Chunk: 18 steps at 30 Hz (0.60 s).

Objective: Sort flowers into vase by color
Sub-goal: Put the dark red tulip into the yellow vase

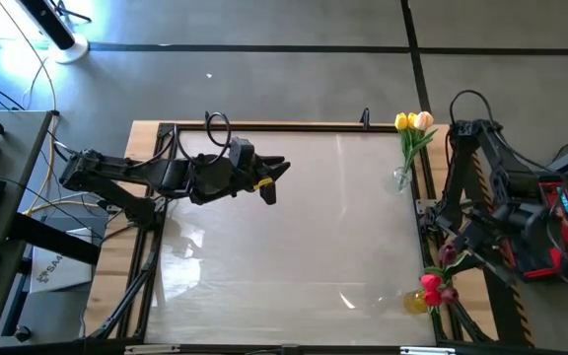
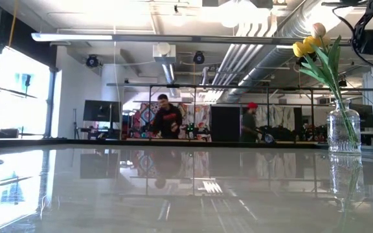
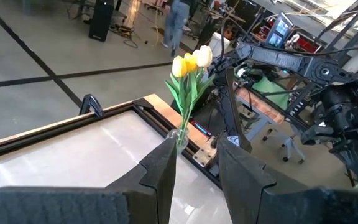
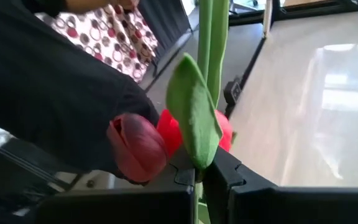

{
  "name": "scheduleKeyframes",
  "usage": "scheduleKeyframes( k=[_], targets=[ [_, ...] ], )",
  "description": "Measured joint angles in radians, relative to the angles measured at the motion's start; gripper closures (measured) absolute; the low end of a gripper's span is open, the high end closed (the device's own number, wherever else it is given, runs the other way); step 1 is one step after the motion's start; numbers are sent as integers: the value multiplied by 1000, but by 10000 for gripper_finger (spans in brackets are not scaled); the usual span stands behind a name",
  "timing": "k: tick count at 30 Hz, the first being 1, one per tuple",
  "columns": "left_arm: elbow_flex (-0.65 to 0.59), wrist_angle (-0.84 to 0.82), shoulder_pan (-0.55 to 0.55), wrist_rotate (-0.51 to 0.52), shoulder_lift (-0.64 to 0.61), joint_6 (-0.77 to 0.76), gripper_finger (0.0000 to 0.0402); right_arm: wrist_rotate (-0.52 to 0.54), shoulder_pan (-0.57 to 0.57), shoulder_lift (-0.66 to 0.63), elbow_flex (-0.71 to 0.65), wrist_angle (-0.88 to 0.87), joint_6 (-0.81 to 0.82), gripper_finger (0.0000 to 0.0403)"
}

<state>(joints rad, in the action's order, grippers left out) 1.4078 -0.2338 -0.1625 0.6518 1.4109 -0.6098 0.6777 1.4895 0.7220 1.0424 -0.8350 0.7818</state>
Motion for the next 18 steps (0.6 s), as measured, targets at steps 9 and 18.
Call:
scheduleKeyframes(
  k=[9, 18],
  targets=[
    [0, -3, 2, 0, 0, -7, 298, 29, 0, 51, 0, -14, -19, 403],
    [0, -1, 25, -19, 0, -15, 298, 30, 0, 42, 0, -14, 3, 403]
  ],
)
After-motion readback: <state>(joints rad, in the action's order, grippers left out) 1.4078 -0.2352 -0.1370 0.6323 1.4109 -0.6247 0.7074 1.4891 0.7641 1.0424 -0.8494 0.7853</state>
